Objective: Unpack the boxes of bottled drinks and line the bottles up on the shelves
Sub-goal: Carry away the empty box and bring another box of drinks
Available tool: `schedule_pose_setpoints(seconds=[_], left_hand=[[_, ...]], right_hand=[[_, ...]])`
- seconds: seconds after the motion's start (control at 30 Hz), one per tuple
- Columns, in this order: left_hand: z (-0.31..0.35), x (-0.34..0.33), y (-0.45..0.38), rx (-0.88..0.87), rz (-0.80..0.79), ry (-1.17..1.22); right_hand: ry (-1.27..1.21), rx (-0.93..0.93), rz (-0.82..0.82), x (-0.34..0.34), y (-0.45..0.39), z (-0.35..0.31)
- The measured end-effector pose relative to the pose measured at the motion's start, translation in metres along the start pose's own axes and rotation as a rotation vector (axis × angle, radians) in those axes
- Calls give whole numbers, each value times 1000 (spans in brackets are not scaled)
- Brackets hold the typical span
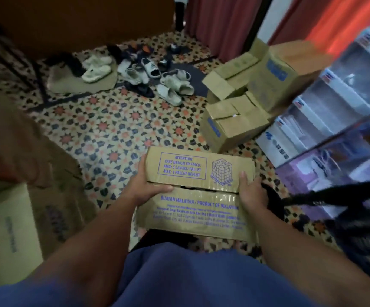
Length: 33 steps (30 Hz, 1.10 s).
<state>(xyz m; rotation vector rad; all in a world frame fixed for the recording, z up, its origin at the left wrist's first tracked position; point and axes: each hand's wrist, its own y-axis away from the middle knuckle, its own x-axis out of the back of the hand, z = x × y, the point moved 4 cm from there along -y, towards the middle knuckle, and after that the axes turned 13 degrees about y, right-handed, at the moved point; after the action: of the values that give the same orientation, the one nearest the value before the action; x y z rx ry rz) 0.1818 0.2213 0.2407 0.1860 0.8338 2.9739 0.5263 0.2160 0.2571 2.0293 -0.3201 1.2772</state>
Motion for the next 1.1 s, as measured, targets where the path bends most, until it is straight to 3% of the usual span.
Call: schedule_pose_setpoints(seconds=[0.33,0.7,0.9,1.1], left_hand=[[-7,109,-44,85,420,322],[-73,147,9,379,1115,657],[-113,91,36,407,1483,1001],[-167,44,43,432,1705,1217]], right_hand=[[229,458,-247,-47,-79,-246],[618,1227,-595,-185,-17,-473],[895,1577,-796,-265,61,-523],[1156,1760,-843,-361,125,-499]])
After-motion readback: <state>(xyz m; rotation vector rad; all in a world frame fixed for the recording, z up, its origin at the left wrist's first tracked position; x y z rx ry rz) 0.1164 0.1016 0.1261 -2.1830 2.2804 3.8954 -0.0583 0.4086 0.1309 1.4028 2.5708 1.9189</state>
